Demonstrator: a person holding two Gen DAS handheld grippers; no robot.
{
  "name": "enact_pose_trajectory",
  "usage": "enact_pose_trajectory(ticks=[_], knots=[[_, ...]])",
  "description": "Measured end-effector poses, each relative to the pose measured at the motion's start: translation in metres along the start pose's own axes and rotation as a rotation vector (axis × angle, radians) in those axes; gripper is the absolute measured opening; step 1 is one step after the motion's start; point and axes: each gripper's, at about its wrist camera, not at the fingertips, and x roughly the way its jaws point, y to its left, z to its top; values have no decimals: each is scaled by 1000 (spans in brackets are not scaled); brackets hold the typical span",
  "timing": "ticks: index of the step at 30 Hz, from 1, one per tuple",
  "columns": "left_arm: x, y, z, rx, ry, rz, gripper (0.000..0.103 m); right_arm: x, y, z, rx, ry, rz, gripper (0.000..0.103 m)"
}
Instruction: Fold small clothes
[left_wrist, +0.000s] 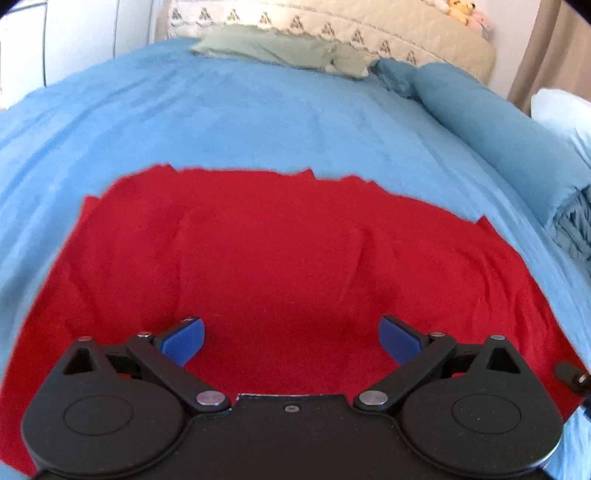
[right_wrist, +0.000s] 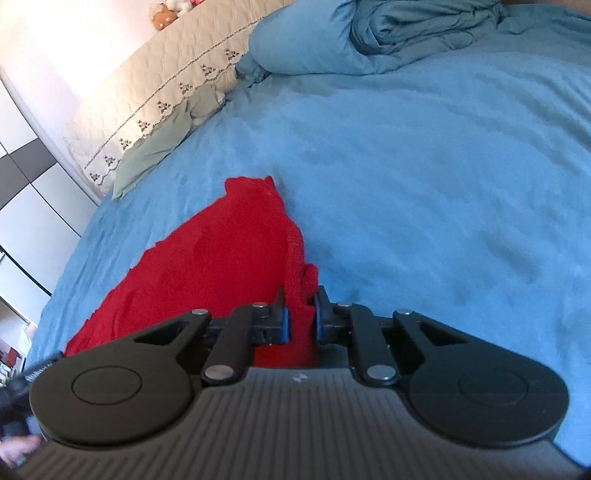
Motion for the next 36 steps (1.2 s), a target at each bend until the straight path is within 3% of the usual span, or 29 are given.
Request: enact_pose_trajectory(ticks=[3,8,14,17,20,24,27,29,30,31,32,33,36], knots=[[6,-9,-4,113,6,51,103,-6,11,6,7,-8,11,27],[11,-12,-3,160,35,72,103,-19,59,21,11,-28,79,27],[-32,41,12,82,12,-31,101,-19,182,22,-174,-49,287,26],[-55,88,10,69,44,-36,101,-17,250,-8,-371,2,466,26],[-70,131,-1,65,73,-9,101,3,295,-58,-543,131,585,26],[-73,161,-23,69,121,17,101,58,308,-121,-615,289,502,26],[-77,165,-33,98,103,3,101,73,296,-137,-578,332,494,26],[-81,163,-33,115,92,4,101,66,293,-138,-600,303,512,33],[-85,161,-33,119,80,2,101,61,294,-135,-612,290,515,50],[-91,159,-32,122,64,-4,101,54,292,-129,-615,279,529,75],[-98,156,-29,123,42,-19,101,43,286,-125,-603,253,545,83],[-106,154,-28,127,22,-41,101,32,279,-119,-590,211,566,88],[-123,140,-27,132,-25,-145,101,1,251,-86,-538,108,555,90]])
